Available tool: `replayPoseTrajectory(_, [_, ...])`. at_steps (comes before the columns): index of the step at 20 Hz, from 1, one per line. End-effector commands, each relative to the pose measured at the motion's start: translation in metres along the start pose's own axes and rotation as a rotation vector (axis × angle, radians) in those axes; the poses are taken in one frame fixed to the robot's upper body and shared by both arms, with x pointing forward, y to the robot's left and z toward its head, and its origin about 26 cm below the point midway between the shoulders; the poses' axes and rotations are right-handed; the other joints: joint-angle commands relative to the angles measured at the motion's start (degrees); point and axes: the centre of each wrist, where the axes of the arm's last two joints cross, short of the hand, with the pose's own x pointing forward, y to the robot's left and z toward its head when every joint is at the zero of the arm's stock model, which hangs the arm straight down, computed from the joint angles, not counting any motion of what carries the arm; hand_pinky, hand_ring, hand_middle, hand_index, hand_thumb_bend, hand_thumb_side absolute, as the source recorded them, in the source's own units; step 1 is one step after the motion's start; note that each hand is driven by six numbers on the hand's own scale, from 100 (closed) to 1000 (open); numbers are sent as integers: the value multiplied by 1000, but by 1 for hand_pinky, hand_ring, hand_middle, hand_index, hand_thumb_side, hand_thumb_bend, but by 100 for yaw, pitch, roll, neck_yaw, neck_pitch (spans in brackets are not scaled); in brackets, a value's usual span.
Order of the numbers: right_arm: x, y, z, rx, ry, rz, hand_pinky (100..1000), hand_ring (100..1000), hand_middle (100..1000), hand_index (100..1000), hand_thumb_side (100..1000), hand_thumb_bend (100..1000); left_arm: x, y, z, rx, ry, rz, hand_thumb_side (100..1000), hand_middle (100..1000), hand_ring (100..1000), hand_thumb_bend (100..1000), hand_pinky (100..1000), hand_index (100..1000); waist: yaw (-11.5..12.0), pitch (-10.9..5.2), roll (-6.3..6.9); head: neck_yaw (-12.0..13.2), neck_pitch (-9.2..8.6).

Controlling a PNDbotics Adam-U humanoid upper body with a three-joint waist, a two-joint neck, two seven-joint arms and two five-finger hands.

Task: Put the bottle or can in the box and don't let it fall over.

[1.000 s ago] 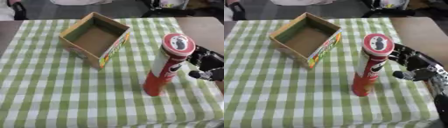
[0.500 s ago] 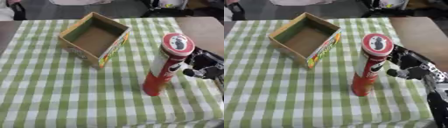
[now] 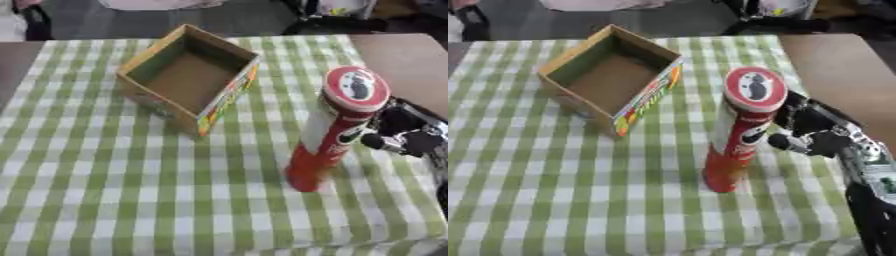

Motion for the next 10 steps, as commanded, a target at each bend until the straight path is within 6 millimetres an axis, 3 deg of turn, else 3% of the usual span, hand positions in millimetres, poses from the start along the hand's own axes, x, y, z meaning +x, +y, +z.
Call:
replayPoseTrajectory(1, [13,-4,-6,23,-18,40,1000,1000,1000,1000,194,544,7,2,-4,-9,-20,-15,766,1000,1000,200,1000,794,0,-37,2,-19,-49])
replayPoseTrajectory(10, [13,-1,-8,44,-25,34,1000,1000,1000,1000,198,544,6,2,-4,-8,-19,-14,766,1000,1000,200,1000,794,5,-30,0,-20,-48])
